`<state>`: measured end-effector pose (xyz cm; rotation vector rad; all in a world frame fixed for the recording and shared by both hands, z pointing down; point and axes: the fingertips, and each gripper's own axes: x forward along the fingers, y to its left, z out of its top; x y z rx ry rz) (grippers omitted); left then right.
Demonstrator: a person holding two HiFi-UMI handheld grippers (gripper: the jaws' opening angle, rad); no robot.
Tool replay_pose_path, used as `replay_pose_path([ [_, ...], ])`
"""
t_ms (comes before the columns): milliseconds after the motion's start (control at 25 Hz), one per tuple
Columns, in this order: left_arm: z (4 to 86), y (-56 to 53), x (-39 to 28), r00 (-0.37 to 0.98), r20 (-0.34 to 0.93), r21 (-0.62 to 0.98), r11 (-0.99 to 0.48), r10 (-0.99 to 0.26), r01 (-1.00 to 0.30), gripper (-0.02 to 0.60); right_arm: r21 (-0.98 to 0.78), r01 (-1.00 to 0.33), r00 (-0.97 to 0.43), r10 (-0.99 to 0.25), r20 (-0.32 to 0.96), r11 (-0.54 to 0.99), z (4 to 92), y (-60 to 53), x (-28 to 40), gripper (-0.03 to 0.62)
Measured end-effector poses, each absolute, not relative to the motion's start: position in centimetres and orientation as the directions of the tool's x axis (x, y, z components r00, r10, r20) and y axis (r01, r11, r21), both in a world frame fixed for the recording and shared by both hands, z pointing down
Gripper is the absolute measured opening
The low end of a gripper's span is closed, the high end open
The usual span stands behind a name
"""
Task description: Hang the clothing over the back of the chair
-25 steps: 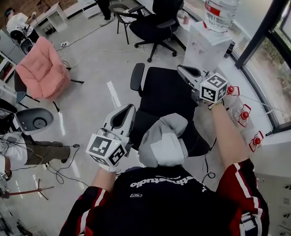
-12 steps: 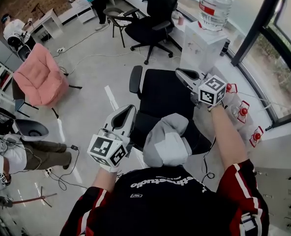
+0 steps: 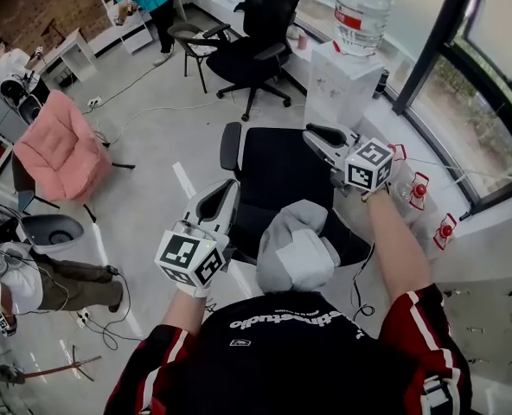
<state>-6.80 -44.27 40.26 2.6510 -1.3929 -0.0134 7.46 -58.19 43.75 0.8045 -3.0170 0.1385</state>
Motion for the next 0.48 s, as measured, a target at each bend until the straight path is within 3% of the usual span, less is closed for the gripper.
replay_pose_path([
  [480,38.2,-44.2,-4.4,0.624,-0.003,0.111,-0.620,-0.781,-0.776,0.025,-0.037,-0.637,-0.771,-0.637,0.024,0.770,41.4,-53.1,9.4,0.075],
])
